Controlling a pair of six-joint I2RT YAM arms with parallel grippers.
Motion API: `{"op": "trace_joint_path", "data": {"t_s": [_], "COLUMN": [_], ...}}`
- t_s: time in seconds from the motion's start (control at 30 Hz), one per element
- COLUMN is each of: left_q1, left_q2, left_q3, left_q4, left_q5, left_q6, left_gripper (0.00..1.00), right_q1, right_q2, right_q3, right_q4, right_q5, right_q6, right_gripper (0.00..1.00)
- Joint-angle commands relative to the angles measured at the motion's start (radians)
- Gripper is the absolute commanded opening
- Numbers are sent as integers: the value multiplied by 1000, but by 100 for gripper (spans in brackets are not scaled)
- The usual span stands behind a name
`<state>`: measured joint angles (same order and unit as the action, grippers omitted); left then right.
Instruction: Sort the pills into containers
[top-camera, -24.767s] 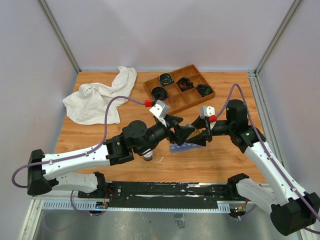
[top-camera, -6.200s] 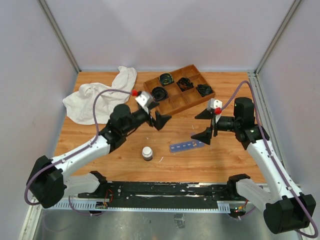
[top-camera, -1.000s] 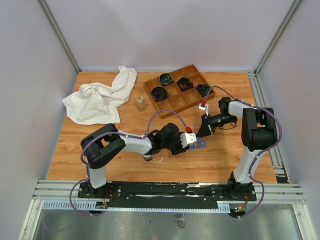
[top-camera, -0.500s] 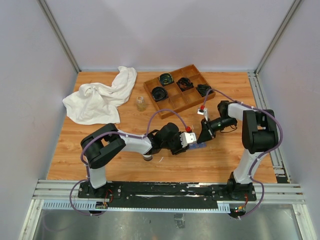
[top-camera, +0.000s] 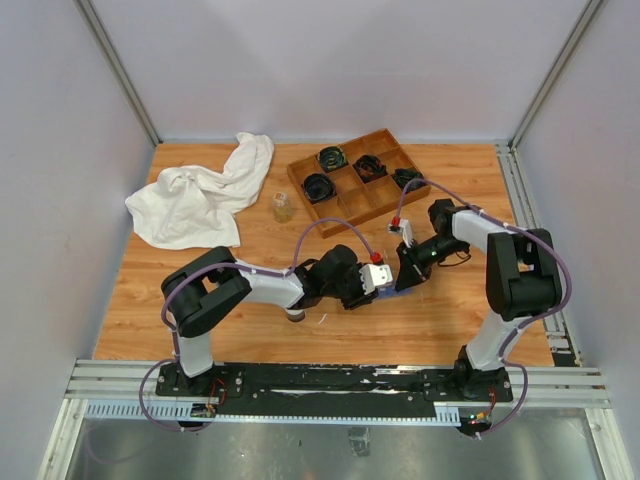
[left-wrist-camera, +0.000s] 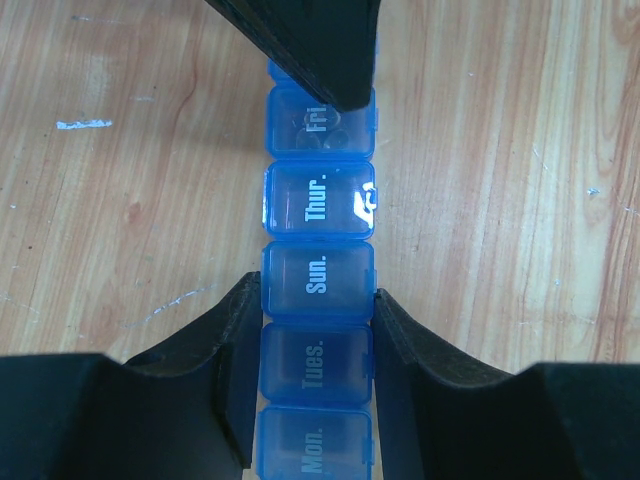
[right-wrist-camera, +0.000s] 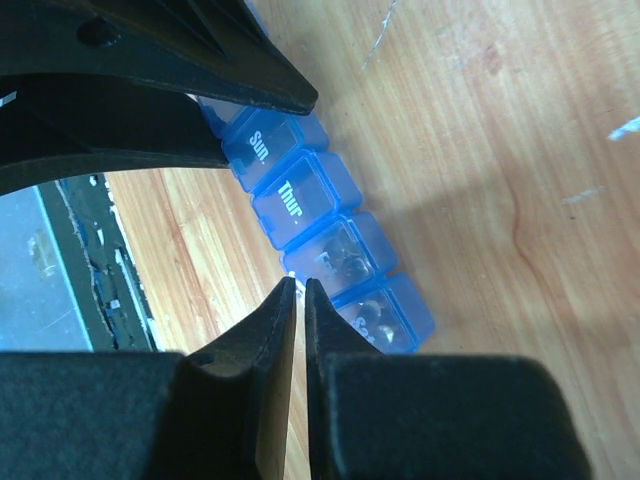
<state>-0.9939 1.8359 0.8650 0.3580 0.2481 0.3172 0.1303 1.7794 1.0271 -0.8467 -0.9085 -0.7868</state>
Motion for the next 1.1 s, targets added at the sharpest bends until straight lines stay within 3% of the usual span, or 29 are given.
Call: {"op": "trace_joint_path", "data": {"t_s": [0.0,0.37,0.57,0.7,0.8,0.97,1.07], "left_q1": [8,8,8,8,8,8,8], "left_q2": [25,27,34,35,33,23,18], "left_q3": [12,21,28,23,22,24,31], "left_q4": [-5,-13,-18,-18,-20,-27,-36], "left_q5": [23,32,41,43,44,36,40], "left_q6": [-9,-6,-5,-6,-8,-8,-14], "left_gripper": [17,16,15,15,15,18,35], "right_q1": [14,30,55,54,47,22,-11], "right_q2": [-74,-142,41,45,-4,-59,-72], "right_q3": [-8,-26,-19,-30,-22,18,51], "right_q4": [15,4,79,134,111,-55,-152], "right_q5": [45,5,210,277,207,-58,-144], "right_q6": [-1,-30,77,121,98,-50,-142], "right_gripper": [9,8,5,3,5,15,19]}}
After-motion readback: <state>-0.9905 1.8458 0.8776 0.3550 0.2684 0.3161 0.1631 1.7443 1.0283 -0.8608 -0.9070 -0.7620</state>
